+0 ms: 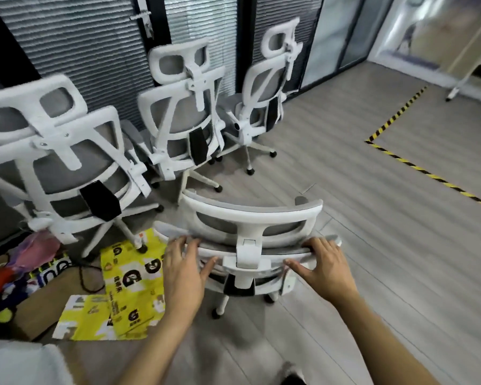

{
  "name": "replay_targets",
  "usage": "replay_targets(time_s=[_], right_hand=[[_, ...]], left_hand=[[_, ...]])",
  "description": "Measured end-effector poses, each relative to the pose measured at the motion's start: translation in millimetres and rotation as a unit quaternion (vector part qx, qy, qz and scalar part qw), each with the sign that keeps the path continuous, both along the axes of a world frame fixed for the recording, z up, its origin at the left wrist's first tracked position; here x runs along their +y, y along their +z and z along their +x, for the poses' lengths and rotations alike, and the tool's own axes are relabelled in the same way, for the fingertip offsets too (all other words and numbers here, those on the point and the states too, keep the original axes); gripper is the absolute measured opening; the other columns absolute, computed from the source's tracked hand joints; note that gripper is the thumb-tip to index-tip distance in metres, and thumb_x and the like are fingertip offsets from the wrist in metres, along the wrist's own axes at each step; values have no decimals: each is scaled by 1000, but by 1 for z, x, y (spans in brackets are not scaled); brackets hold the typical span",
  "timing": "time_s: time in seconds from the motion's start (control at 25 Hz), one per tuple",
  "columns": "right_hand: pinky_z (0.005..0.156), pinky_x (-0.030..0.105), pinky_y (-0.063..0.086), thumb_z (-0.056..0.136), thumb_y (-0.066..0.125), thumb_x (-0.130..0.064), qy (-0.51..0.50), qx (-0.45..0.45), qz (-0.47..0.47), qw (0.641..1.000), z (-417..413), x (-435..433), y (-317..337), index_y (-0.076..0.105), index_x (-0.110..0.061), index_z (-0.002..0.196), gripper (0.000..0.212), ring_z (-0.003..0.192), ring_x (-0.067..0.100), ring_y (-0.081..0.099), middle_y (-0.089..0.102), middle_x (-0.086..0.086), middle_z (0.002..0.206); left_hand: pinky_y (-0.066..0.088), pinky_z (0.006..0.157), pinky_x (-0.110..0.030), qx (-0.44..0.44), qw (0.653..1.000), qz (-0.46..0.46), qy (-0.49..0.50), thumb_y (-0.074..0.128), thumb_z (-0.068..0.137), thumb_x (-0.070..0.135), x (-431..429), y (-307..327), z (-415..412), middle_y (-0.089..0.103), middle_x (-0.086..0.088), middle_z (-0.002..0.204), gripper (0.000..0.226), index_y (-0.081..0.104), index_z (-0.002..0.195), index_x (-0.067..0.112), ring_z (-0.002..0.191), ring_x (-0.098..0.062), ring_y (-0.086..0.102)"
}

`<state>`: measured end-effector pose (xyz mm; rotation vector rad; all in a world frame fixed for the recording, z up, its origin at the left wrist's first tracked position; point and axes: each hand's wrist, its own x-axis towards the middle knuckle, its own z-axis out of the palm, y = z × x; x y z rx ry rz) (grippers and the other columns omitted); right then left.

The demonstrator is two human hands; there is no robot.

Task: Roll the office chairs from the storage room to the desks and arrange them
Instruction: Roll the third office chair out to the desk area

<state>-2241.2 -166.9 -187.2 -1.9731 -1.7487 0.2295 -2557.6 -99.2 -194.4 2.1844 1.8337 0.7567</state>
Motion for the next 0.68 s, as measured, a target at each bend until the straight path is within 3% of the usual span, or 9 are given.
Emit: replay_targets(time_s=[0.2, 0.32, 0.4, 0.52, 0.68], right_hand=[[86, 32, 42, 71, 78, -62, -105, 90, 8, 990, 131, 16, -4, 57, -26, 96, 49, 96, 14, 49, 54, -13, 95], [94, 26, 34, 72, 78, -63, -152, 104, 22, 983, 217, 36, -10, 57, -25, 97, 50, 109, 17, 46, 57, -10, 99], [104, 34, 36, 73, 73, -69, -181, 109, 34, 977, 279, 50, -17, 56, -27, 99, 52, 115, 18, 45, 57, -11, 102], [111, 48, 34, 75, 64, -77, -223, 64, 49, 971, 368, 79, -21, 59, -26, 104, 59, 119, 27, 51, 59, -9, 105], [122, 46, 17, 79, 57, -77, -266, -14, 53, 962, 482, 110, -26, 65, -23, 107, 61, 113, 17, 54, 61, -9, 103]], left_hand=[[41, 105, -47, -61, 995, -15, -77, 77, 78, 45, 68, -6, 150, 46, -13, 134, 52, 60, 120, 19, 127, -34, 44], [39, 108, -45, -75, 988, -35, -128, 76, 79, 46, 116, -7, 248, 43, -9, 140, 55, 59, 124, 20, 131, -30, 42], [37, 110, -46, -70, 983, -50, -165, 72, 80, 51, 152, -7, 319, 40, -6, 143, 57, 56, 126, 22, 135, -27, 38], [37, 111, -46, -65, 973, -69, -209, 68, 80, 57, 208, -2, 426, 40, -4, 143, 59, 56, 126, 23, 138, -26, 36], [36, 112, -42, -89, 959, -71, -260, 60, 76, 68, 263, -2, 567, 42, -3, 139, 63, 58, 121, 24, 136, -22, 36]])
